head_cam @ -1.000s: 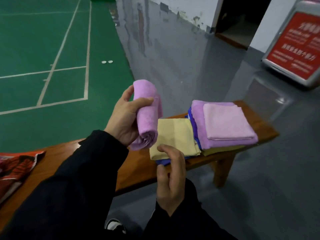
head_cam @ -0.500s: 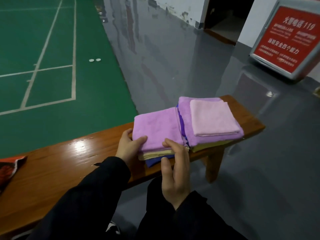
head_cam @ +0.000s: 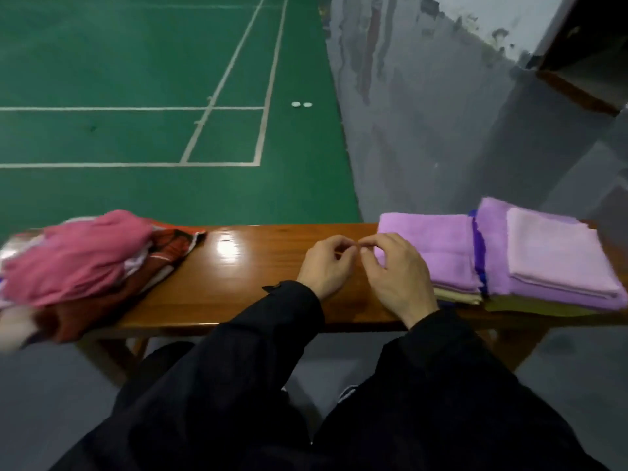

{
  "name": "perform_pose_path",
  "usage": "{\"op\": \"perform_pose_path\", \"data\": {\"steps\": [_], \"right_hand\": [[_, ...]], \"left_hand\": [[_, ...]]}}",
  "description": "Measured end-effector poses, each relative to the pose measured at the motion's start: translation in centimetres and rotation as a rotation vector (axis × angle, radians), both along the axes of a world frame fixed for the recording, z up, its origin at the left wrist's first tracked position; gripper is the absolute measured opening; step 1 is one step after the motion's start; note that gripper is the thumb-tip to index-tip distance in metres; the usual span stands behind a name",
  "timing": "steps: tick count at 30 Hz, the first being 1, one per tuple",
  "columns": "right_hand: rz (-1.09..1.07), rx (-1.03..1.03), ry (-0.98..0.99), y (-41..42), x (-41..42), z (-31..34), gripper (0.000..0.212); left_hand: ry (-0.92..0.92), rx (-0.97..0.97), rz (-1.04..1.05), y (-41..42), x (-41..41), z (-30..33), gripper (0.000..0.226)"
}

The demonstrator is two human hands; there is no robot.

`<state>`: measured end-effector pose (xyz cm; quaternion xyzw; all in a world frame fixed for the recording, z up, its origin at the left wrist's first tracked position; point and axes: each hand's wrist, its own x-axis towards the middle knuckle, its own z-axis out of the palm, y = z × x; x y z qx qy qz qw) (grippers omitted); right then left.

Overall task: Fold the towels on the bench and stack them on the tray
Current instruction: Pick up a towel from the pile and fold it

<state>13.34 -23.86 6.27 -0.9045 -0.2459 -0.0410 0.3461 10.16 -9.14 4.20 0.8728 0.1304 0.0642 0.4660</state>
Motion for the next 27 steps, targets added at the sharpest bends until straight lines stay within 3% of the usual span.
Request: {"op": "perform_pose_path", "data": {"steps": [2, 5, 7, 10, 13, 17, 20, 22, 24, 27], "right_hand": [[0.086, 0.141, 0.127, 4.2, -1.0, -0.1, 0.016], [0.168, 0.33, 0.326, 10.5, -3.6, -0.8, 0.014], [0.222, 0.37, 0.471, 13.4, -5.7, -1.4, 0.015], [0.311, 0.285, 0.557, 15.1, -8.1, -2.9, 0.014], [0.364, 0.205, 0.571, 14.8, -8.6, -4.0, 0.014], [0.372, 0.134, 0.571, 13.6, -8.1, -4.3, 0.014], [0.344, 0.121, 0.569, 13.0, -7.7, -3.8, 0.016], [0.318, 0.112, 0.552, 12.6, -7.5, -3.4, 0.016], [0.3, 0.114, 0.534, 12.2, -7.5, -2.9, 0.015], [0.299, 0.102, 0.52, 11.9, -7.8, -2.0, 0.015]], "left_hand": [[-0.008, -0.081, 0.024, 2.1, -3.0, 0.3, 0.03], [0.03, -0.005, 0.102, 7.7, -7.5, -0.1, 0.028], [0.0, 0.173, 0.261, 13.0, -10.3, -0.5, 0.026], [0.029, 0.594, 0.557, 21.8, -14.3, -0.3, 0.032], [0.325, 0.808, 0.72, 29.3, -17.5, 0.7, 0.05], [0.569, 0.872, 0.571, 34.5, -19.6, 1.0, 0.068], [0.526, 0.988, 0.537, 35.2, -19.1, 1.0, 0.04], [0.458, 0.972, 0.534, 35.3, -18.5, 0.8, 0.033], [0.377, 0.909, 0.479, 35.9, -18.3, 0.4, 0.042], [0.332, 0.794, 0.417, 36.7, -18.2, 0.1, 0.08]]}}
